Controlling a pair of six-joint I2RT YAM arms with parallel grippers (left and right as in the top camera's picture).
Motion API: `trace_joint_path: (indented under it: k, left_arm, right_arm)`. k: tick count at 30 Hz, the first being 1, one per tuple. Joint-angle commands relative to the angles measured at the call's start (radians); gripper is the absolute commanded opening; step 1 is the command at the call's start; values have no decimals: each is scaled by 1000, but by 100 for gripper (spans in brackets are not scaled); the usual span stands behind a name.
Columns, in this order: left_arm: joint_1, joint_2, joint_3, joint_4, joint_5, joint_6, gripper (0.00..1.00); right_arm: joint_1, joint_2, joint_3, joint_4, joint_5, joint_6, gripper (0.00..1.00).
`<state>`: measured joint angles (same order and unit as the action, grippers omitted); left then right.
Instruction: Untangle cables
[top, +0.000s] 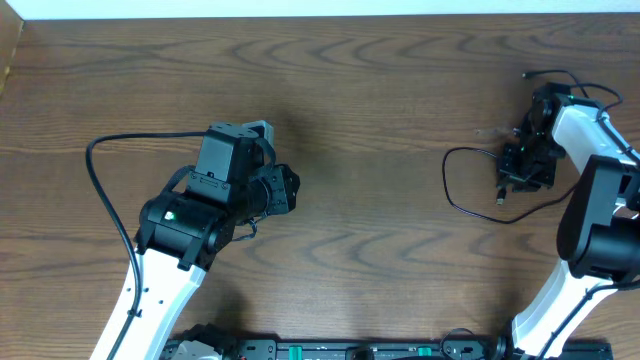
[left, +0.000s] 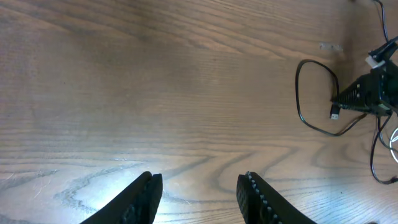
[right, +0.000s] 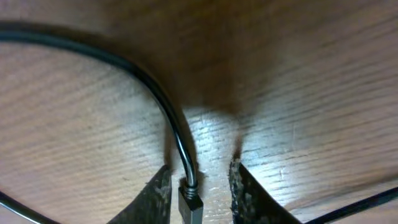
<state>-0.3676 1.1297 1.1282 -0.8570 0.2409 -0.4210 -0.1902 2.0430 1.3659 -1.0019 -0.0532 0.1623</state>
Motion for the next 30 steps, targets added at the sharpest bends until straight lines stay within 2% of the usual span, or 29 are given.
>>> trace_joint_path:
  k: [1, 5, 11, 14, 16, 18, 23, 30]
  left_arm:
    - [4, -6, 5, -3, 5, 9, 45]
    - [4, -6, 5, -4, 5, 9, 45]
    - [4, -6, 5, -7, 5, 9, 45]
    - [4, -6, 5, -14, 5, 9, 44]
    - [4, -6, 5, -14, 5, 9, 45]
    - [4, -6, 5, -14, 5, 9, 45]
    - [4, -6, 5, -14, 5, 9, 45]
    - [4, -6, 5, -14, 5, 9, 45]
  right_arm:
    - [9, 4, -57, 14, -4, 18, 14]
    - [9, 4, -72, 14, -11, 17, 3]
    - [-2, -19, -48, 8, -100, 16, 1]
    - [-61, -143, 65, -34, -113, 16, 1]
    - [-106, -232, 110, -31, -103, 35, 1]
    - [-171, -341, 142, -23, -42, 121, 1]
    - [-386, -592, 145, -2, 179, 255, 1]
    - [-592, -662, 142, -26, 229, 348, 1]
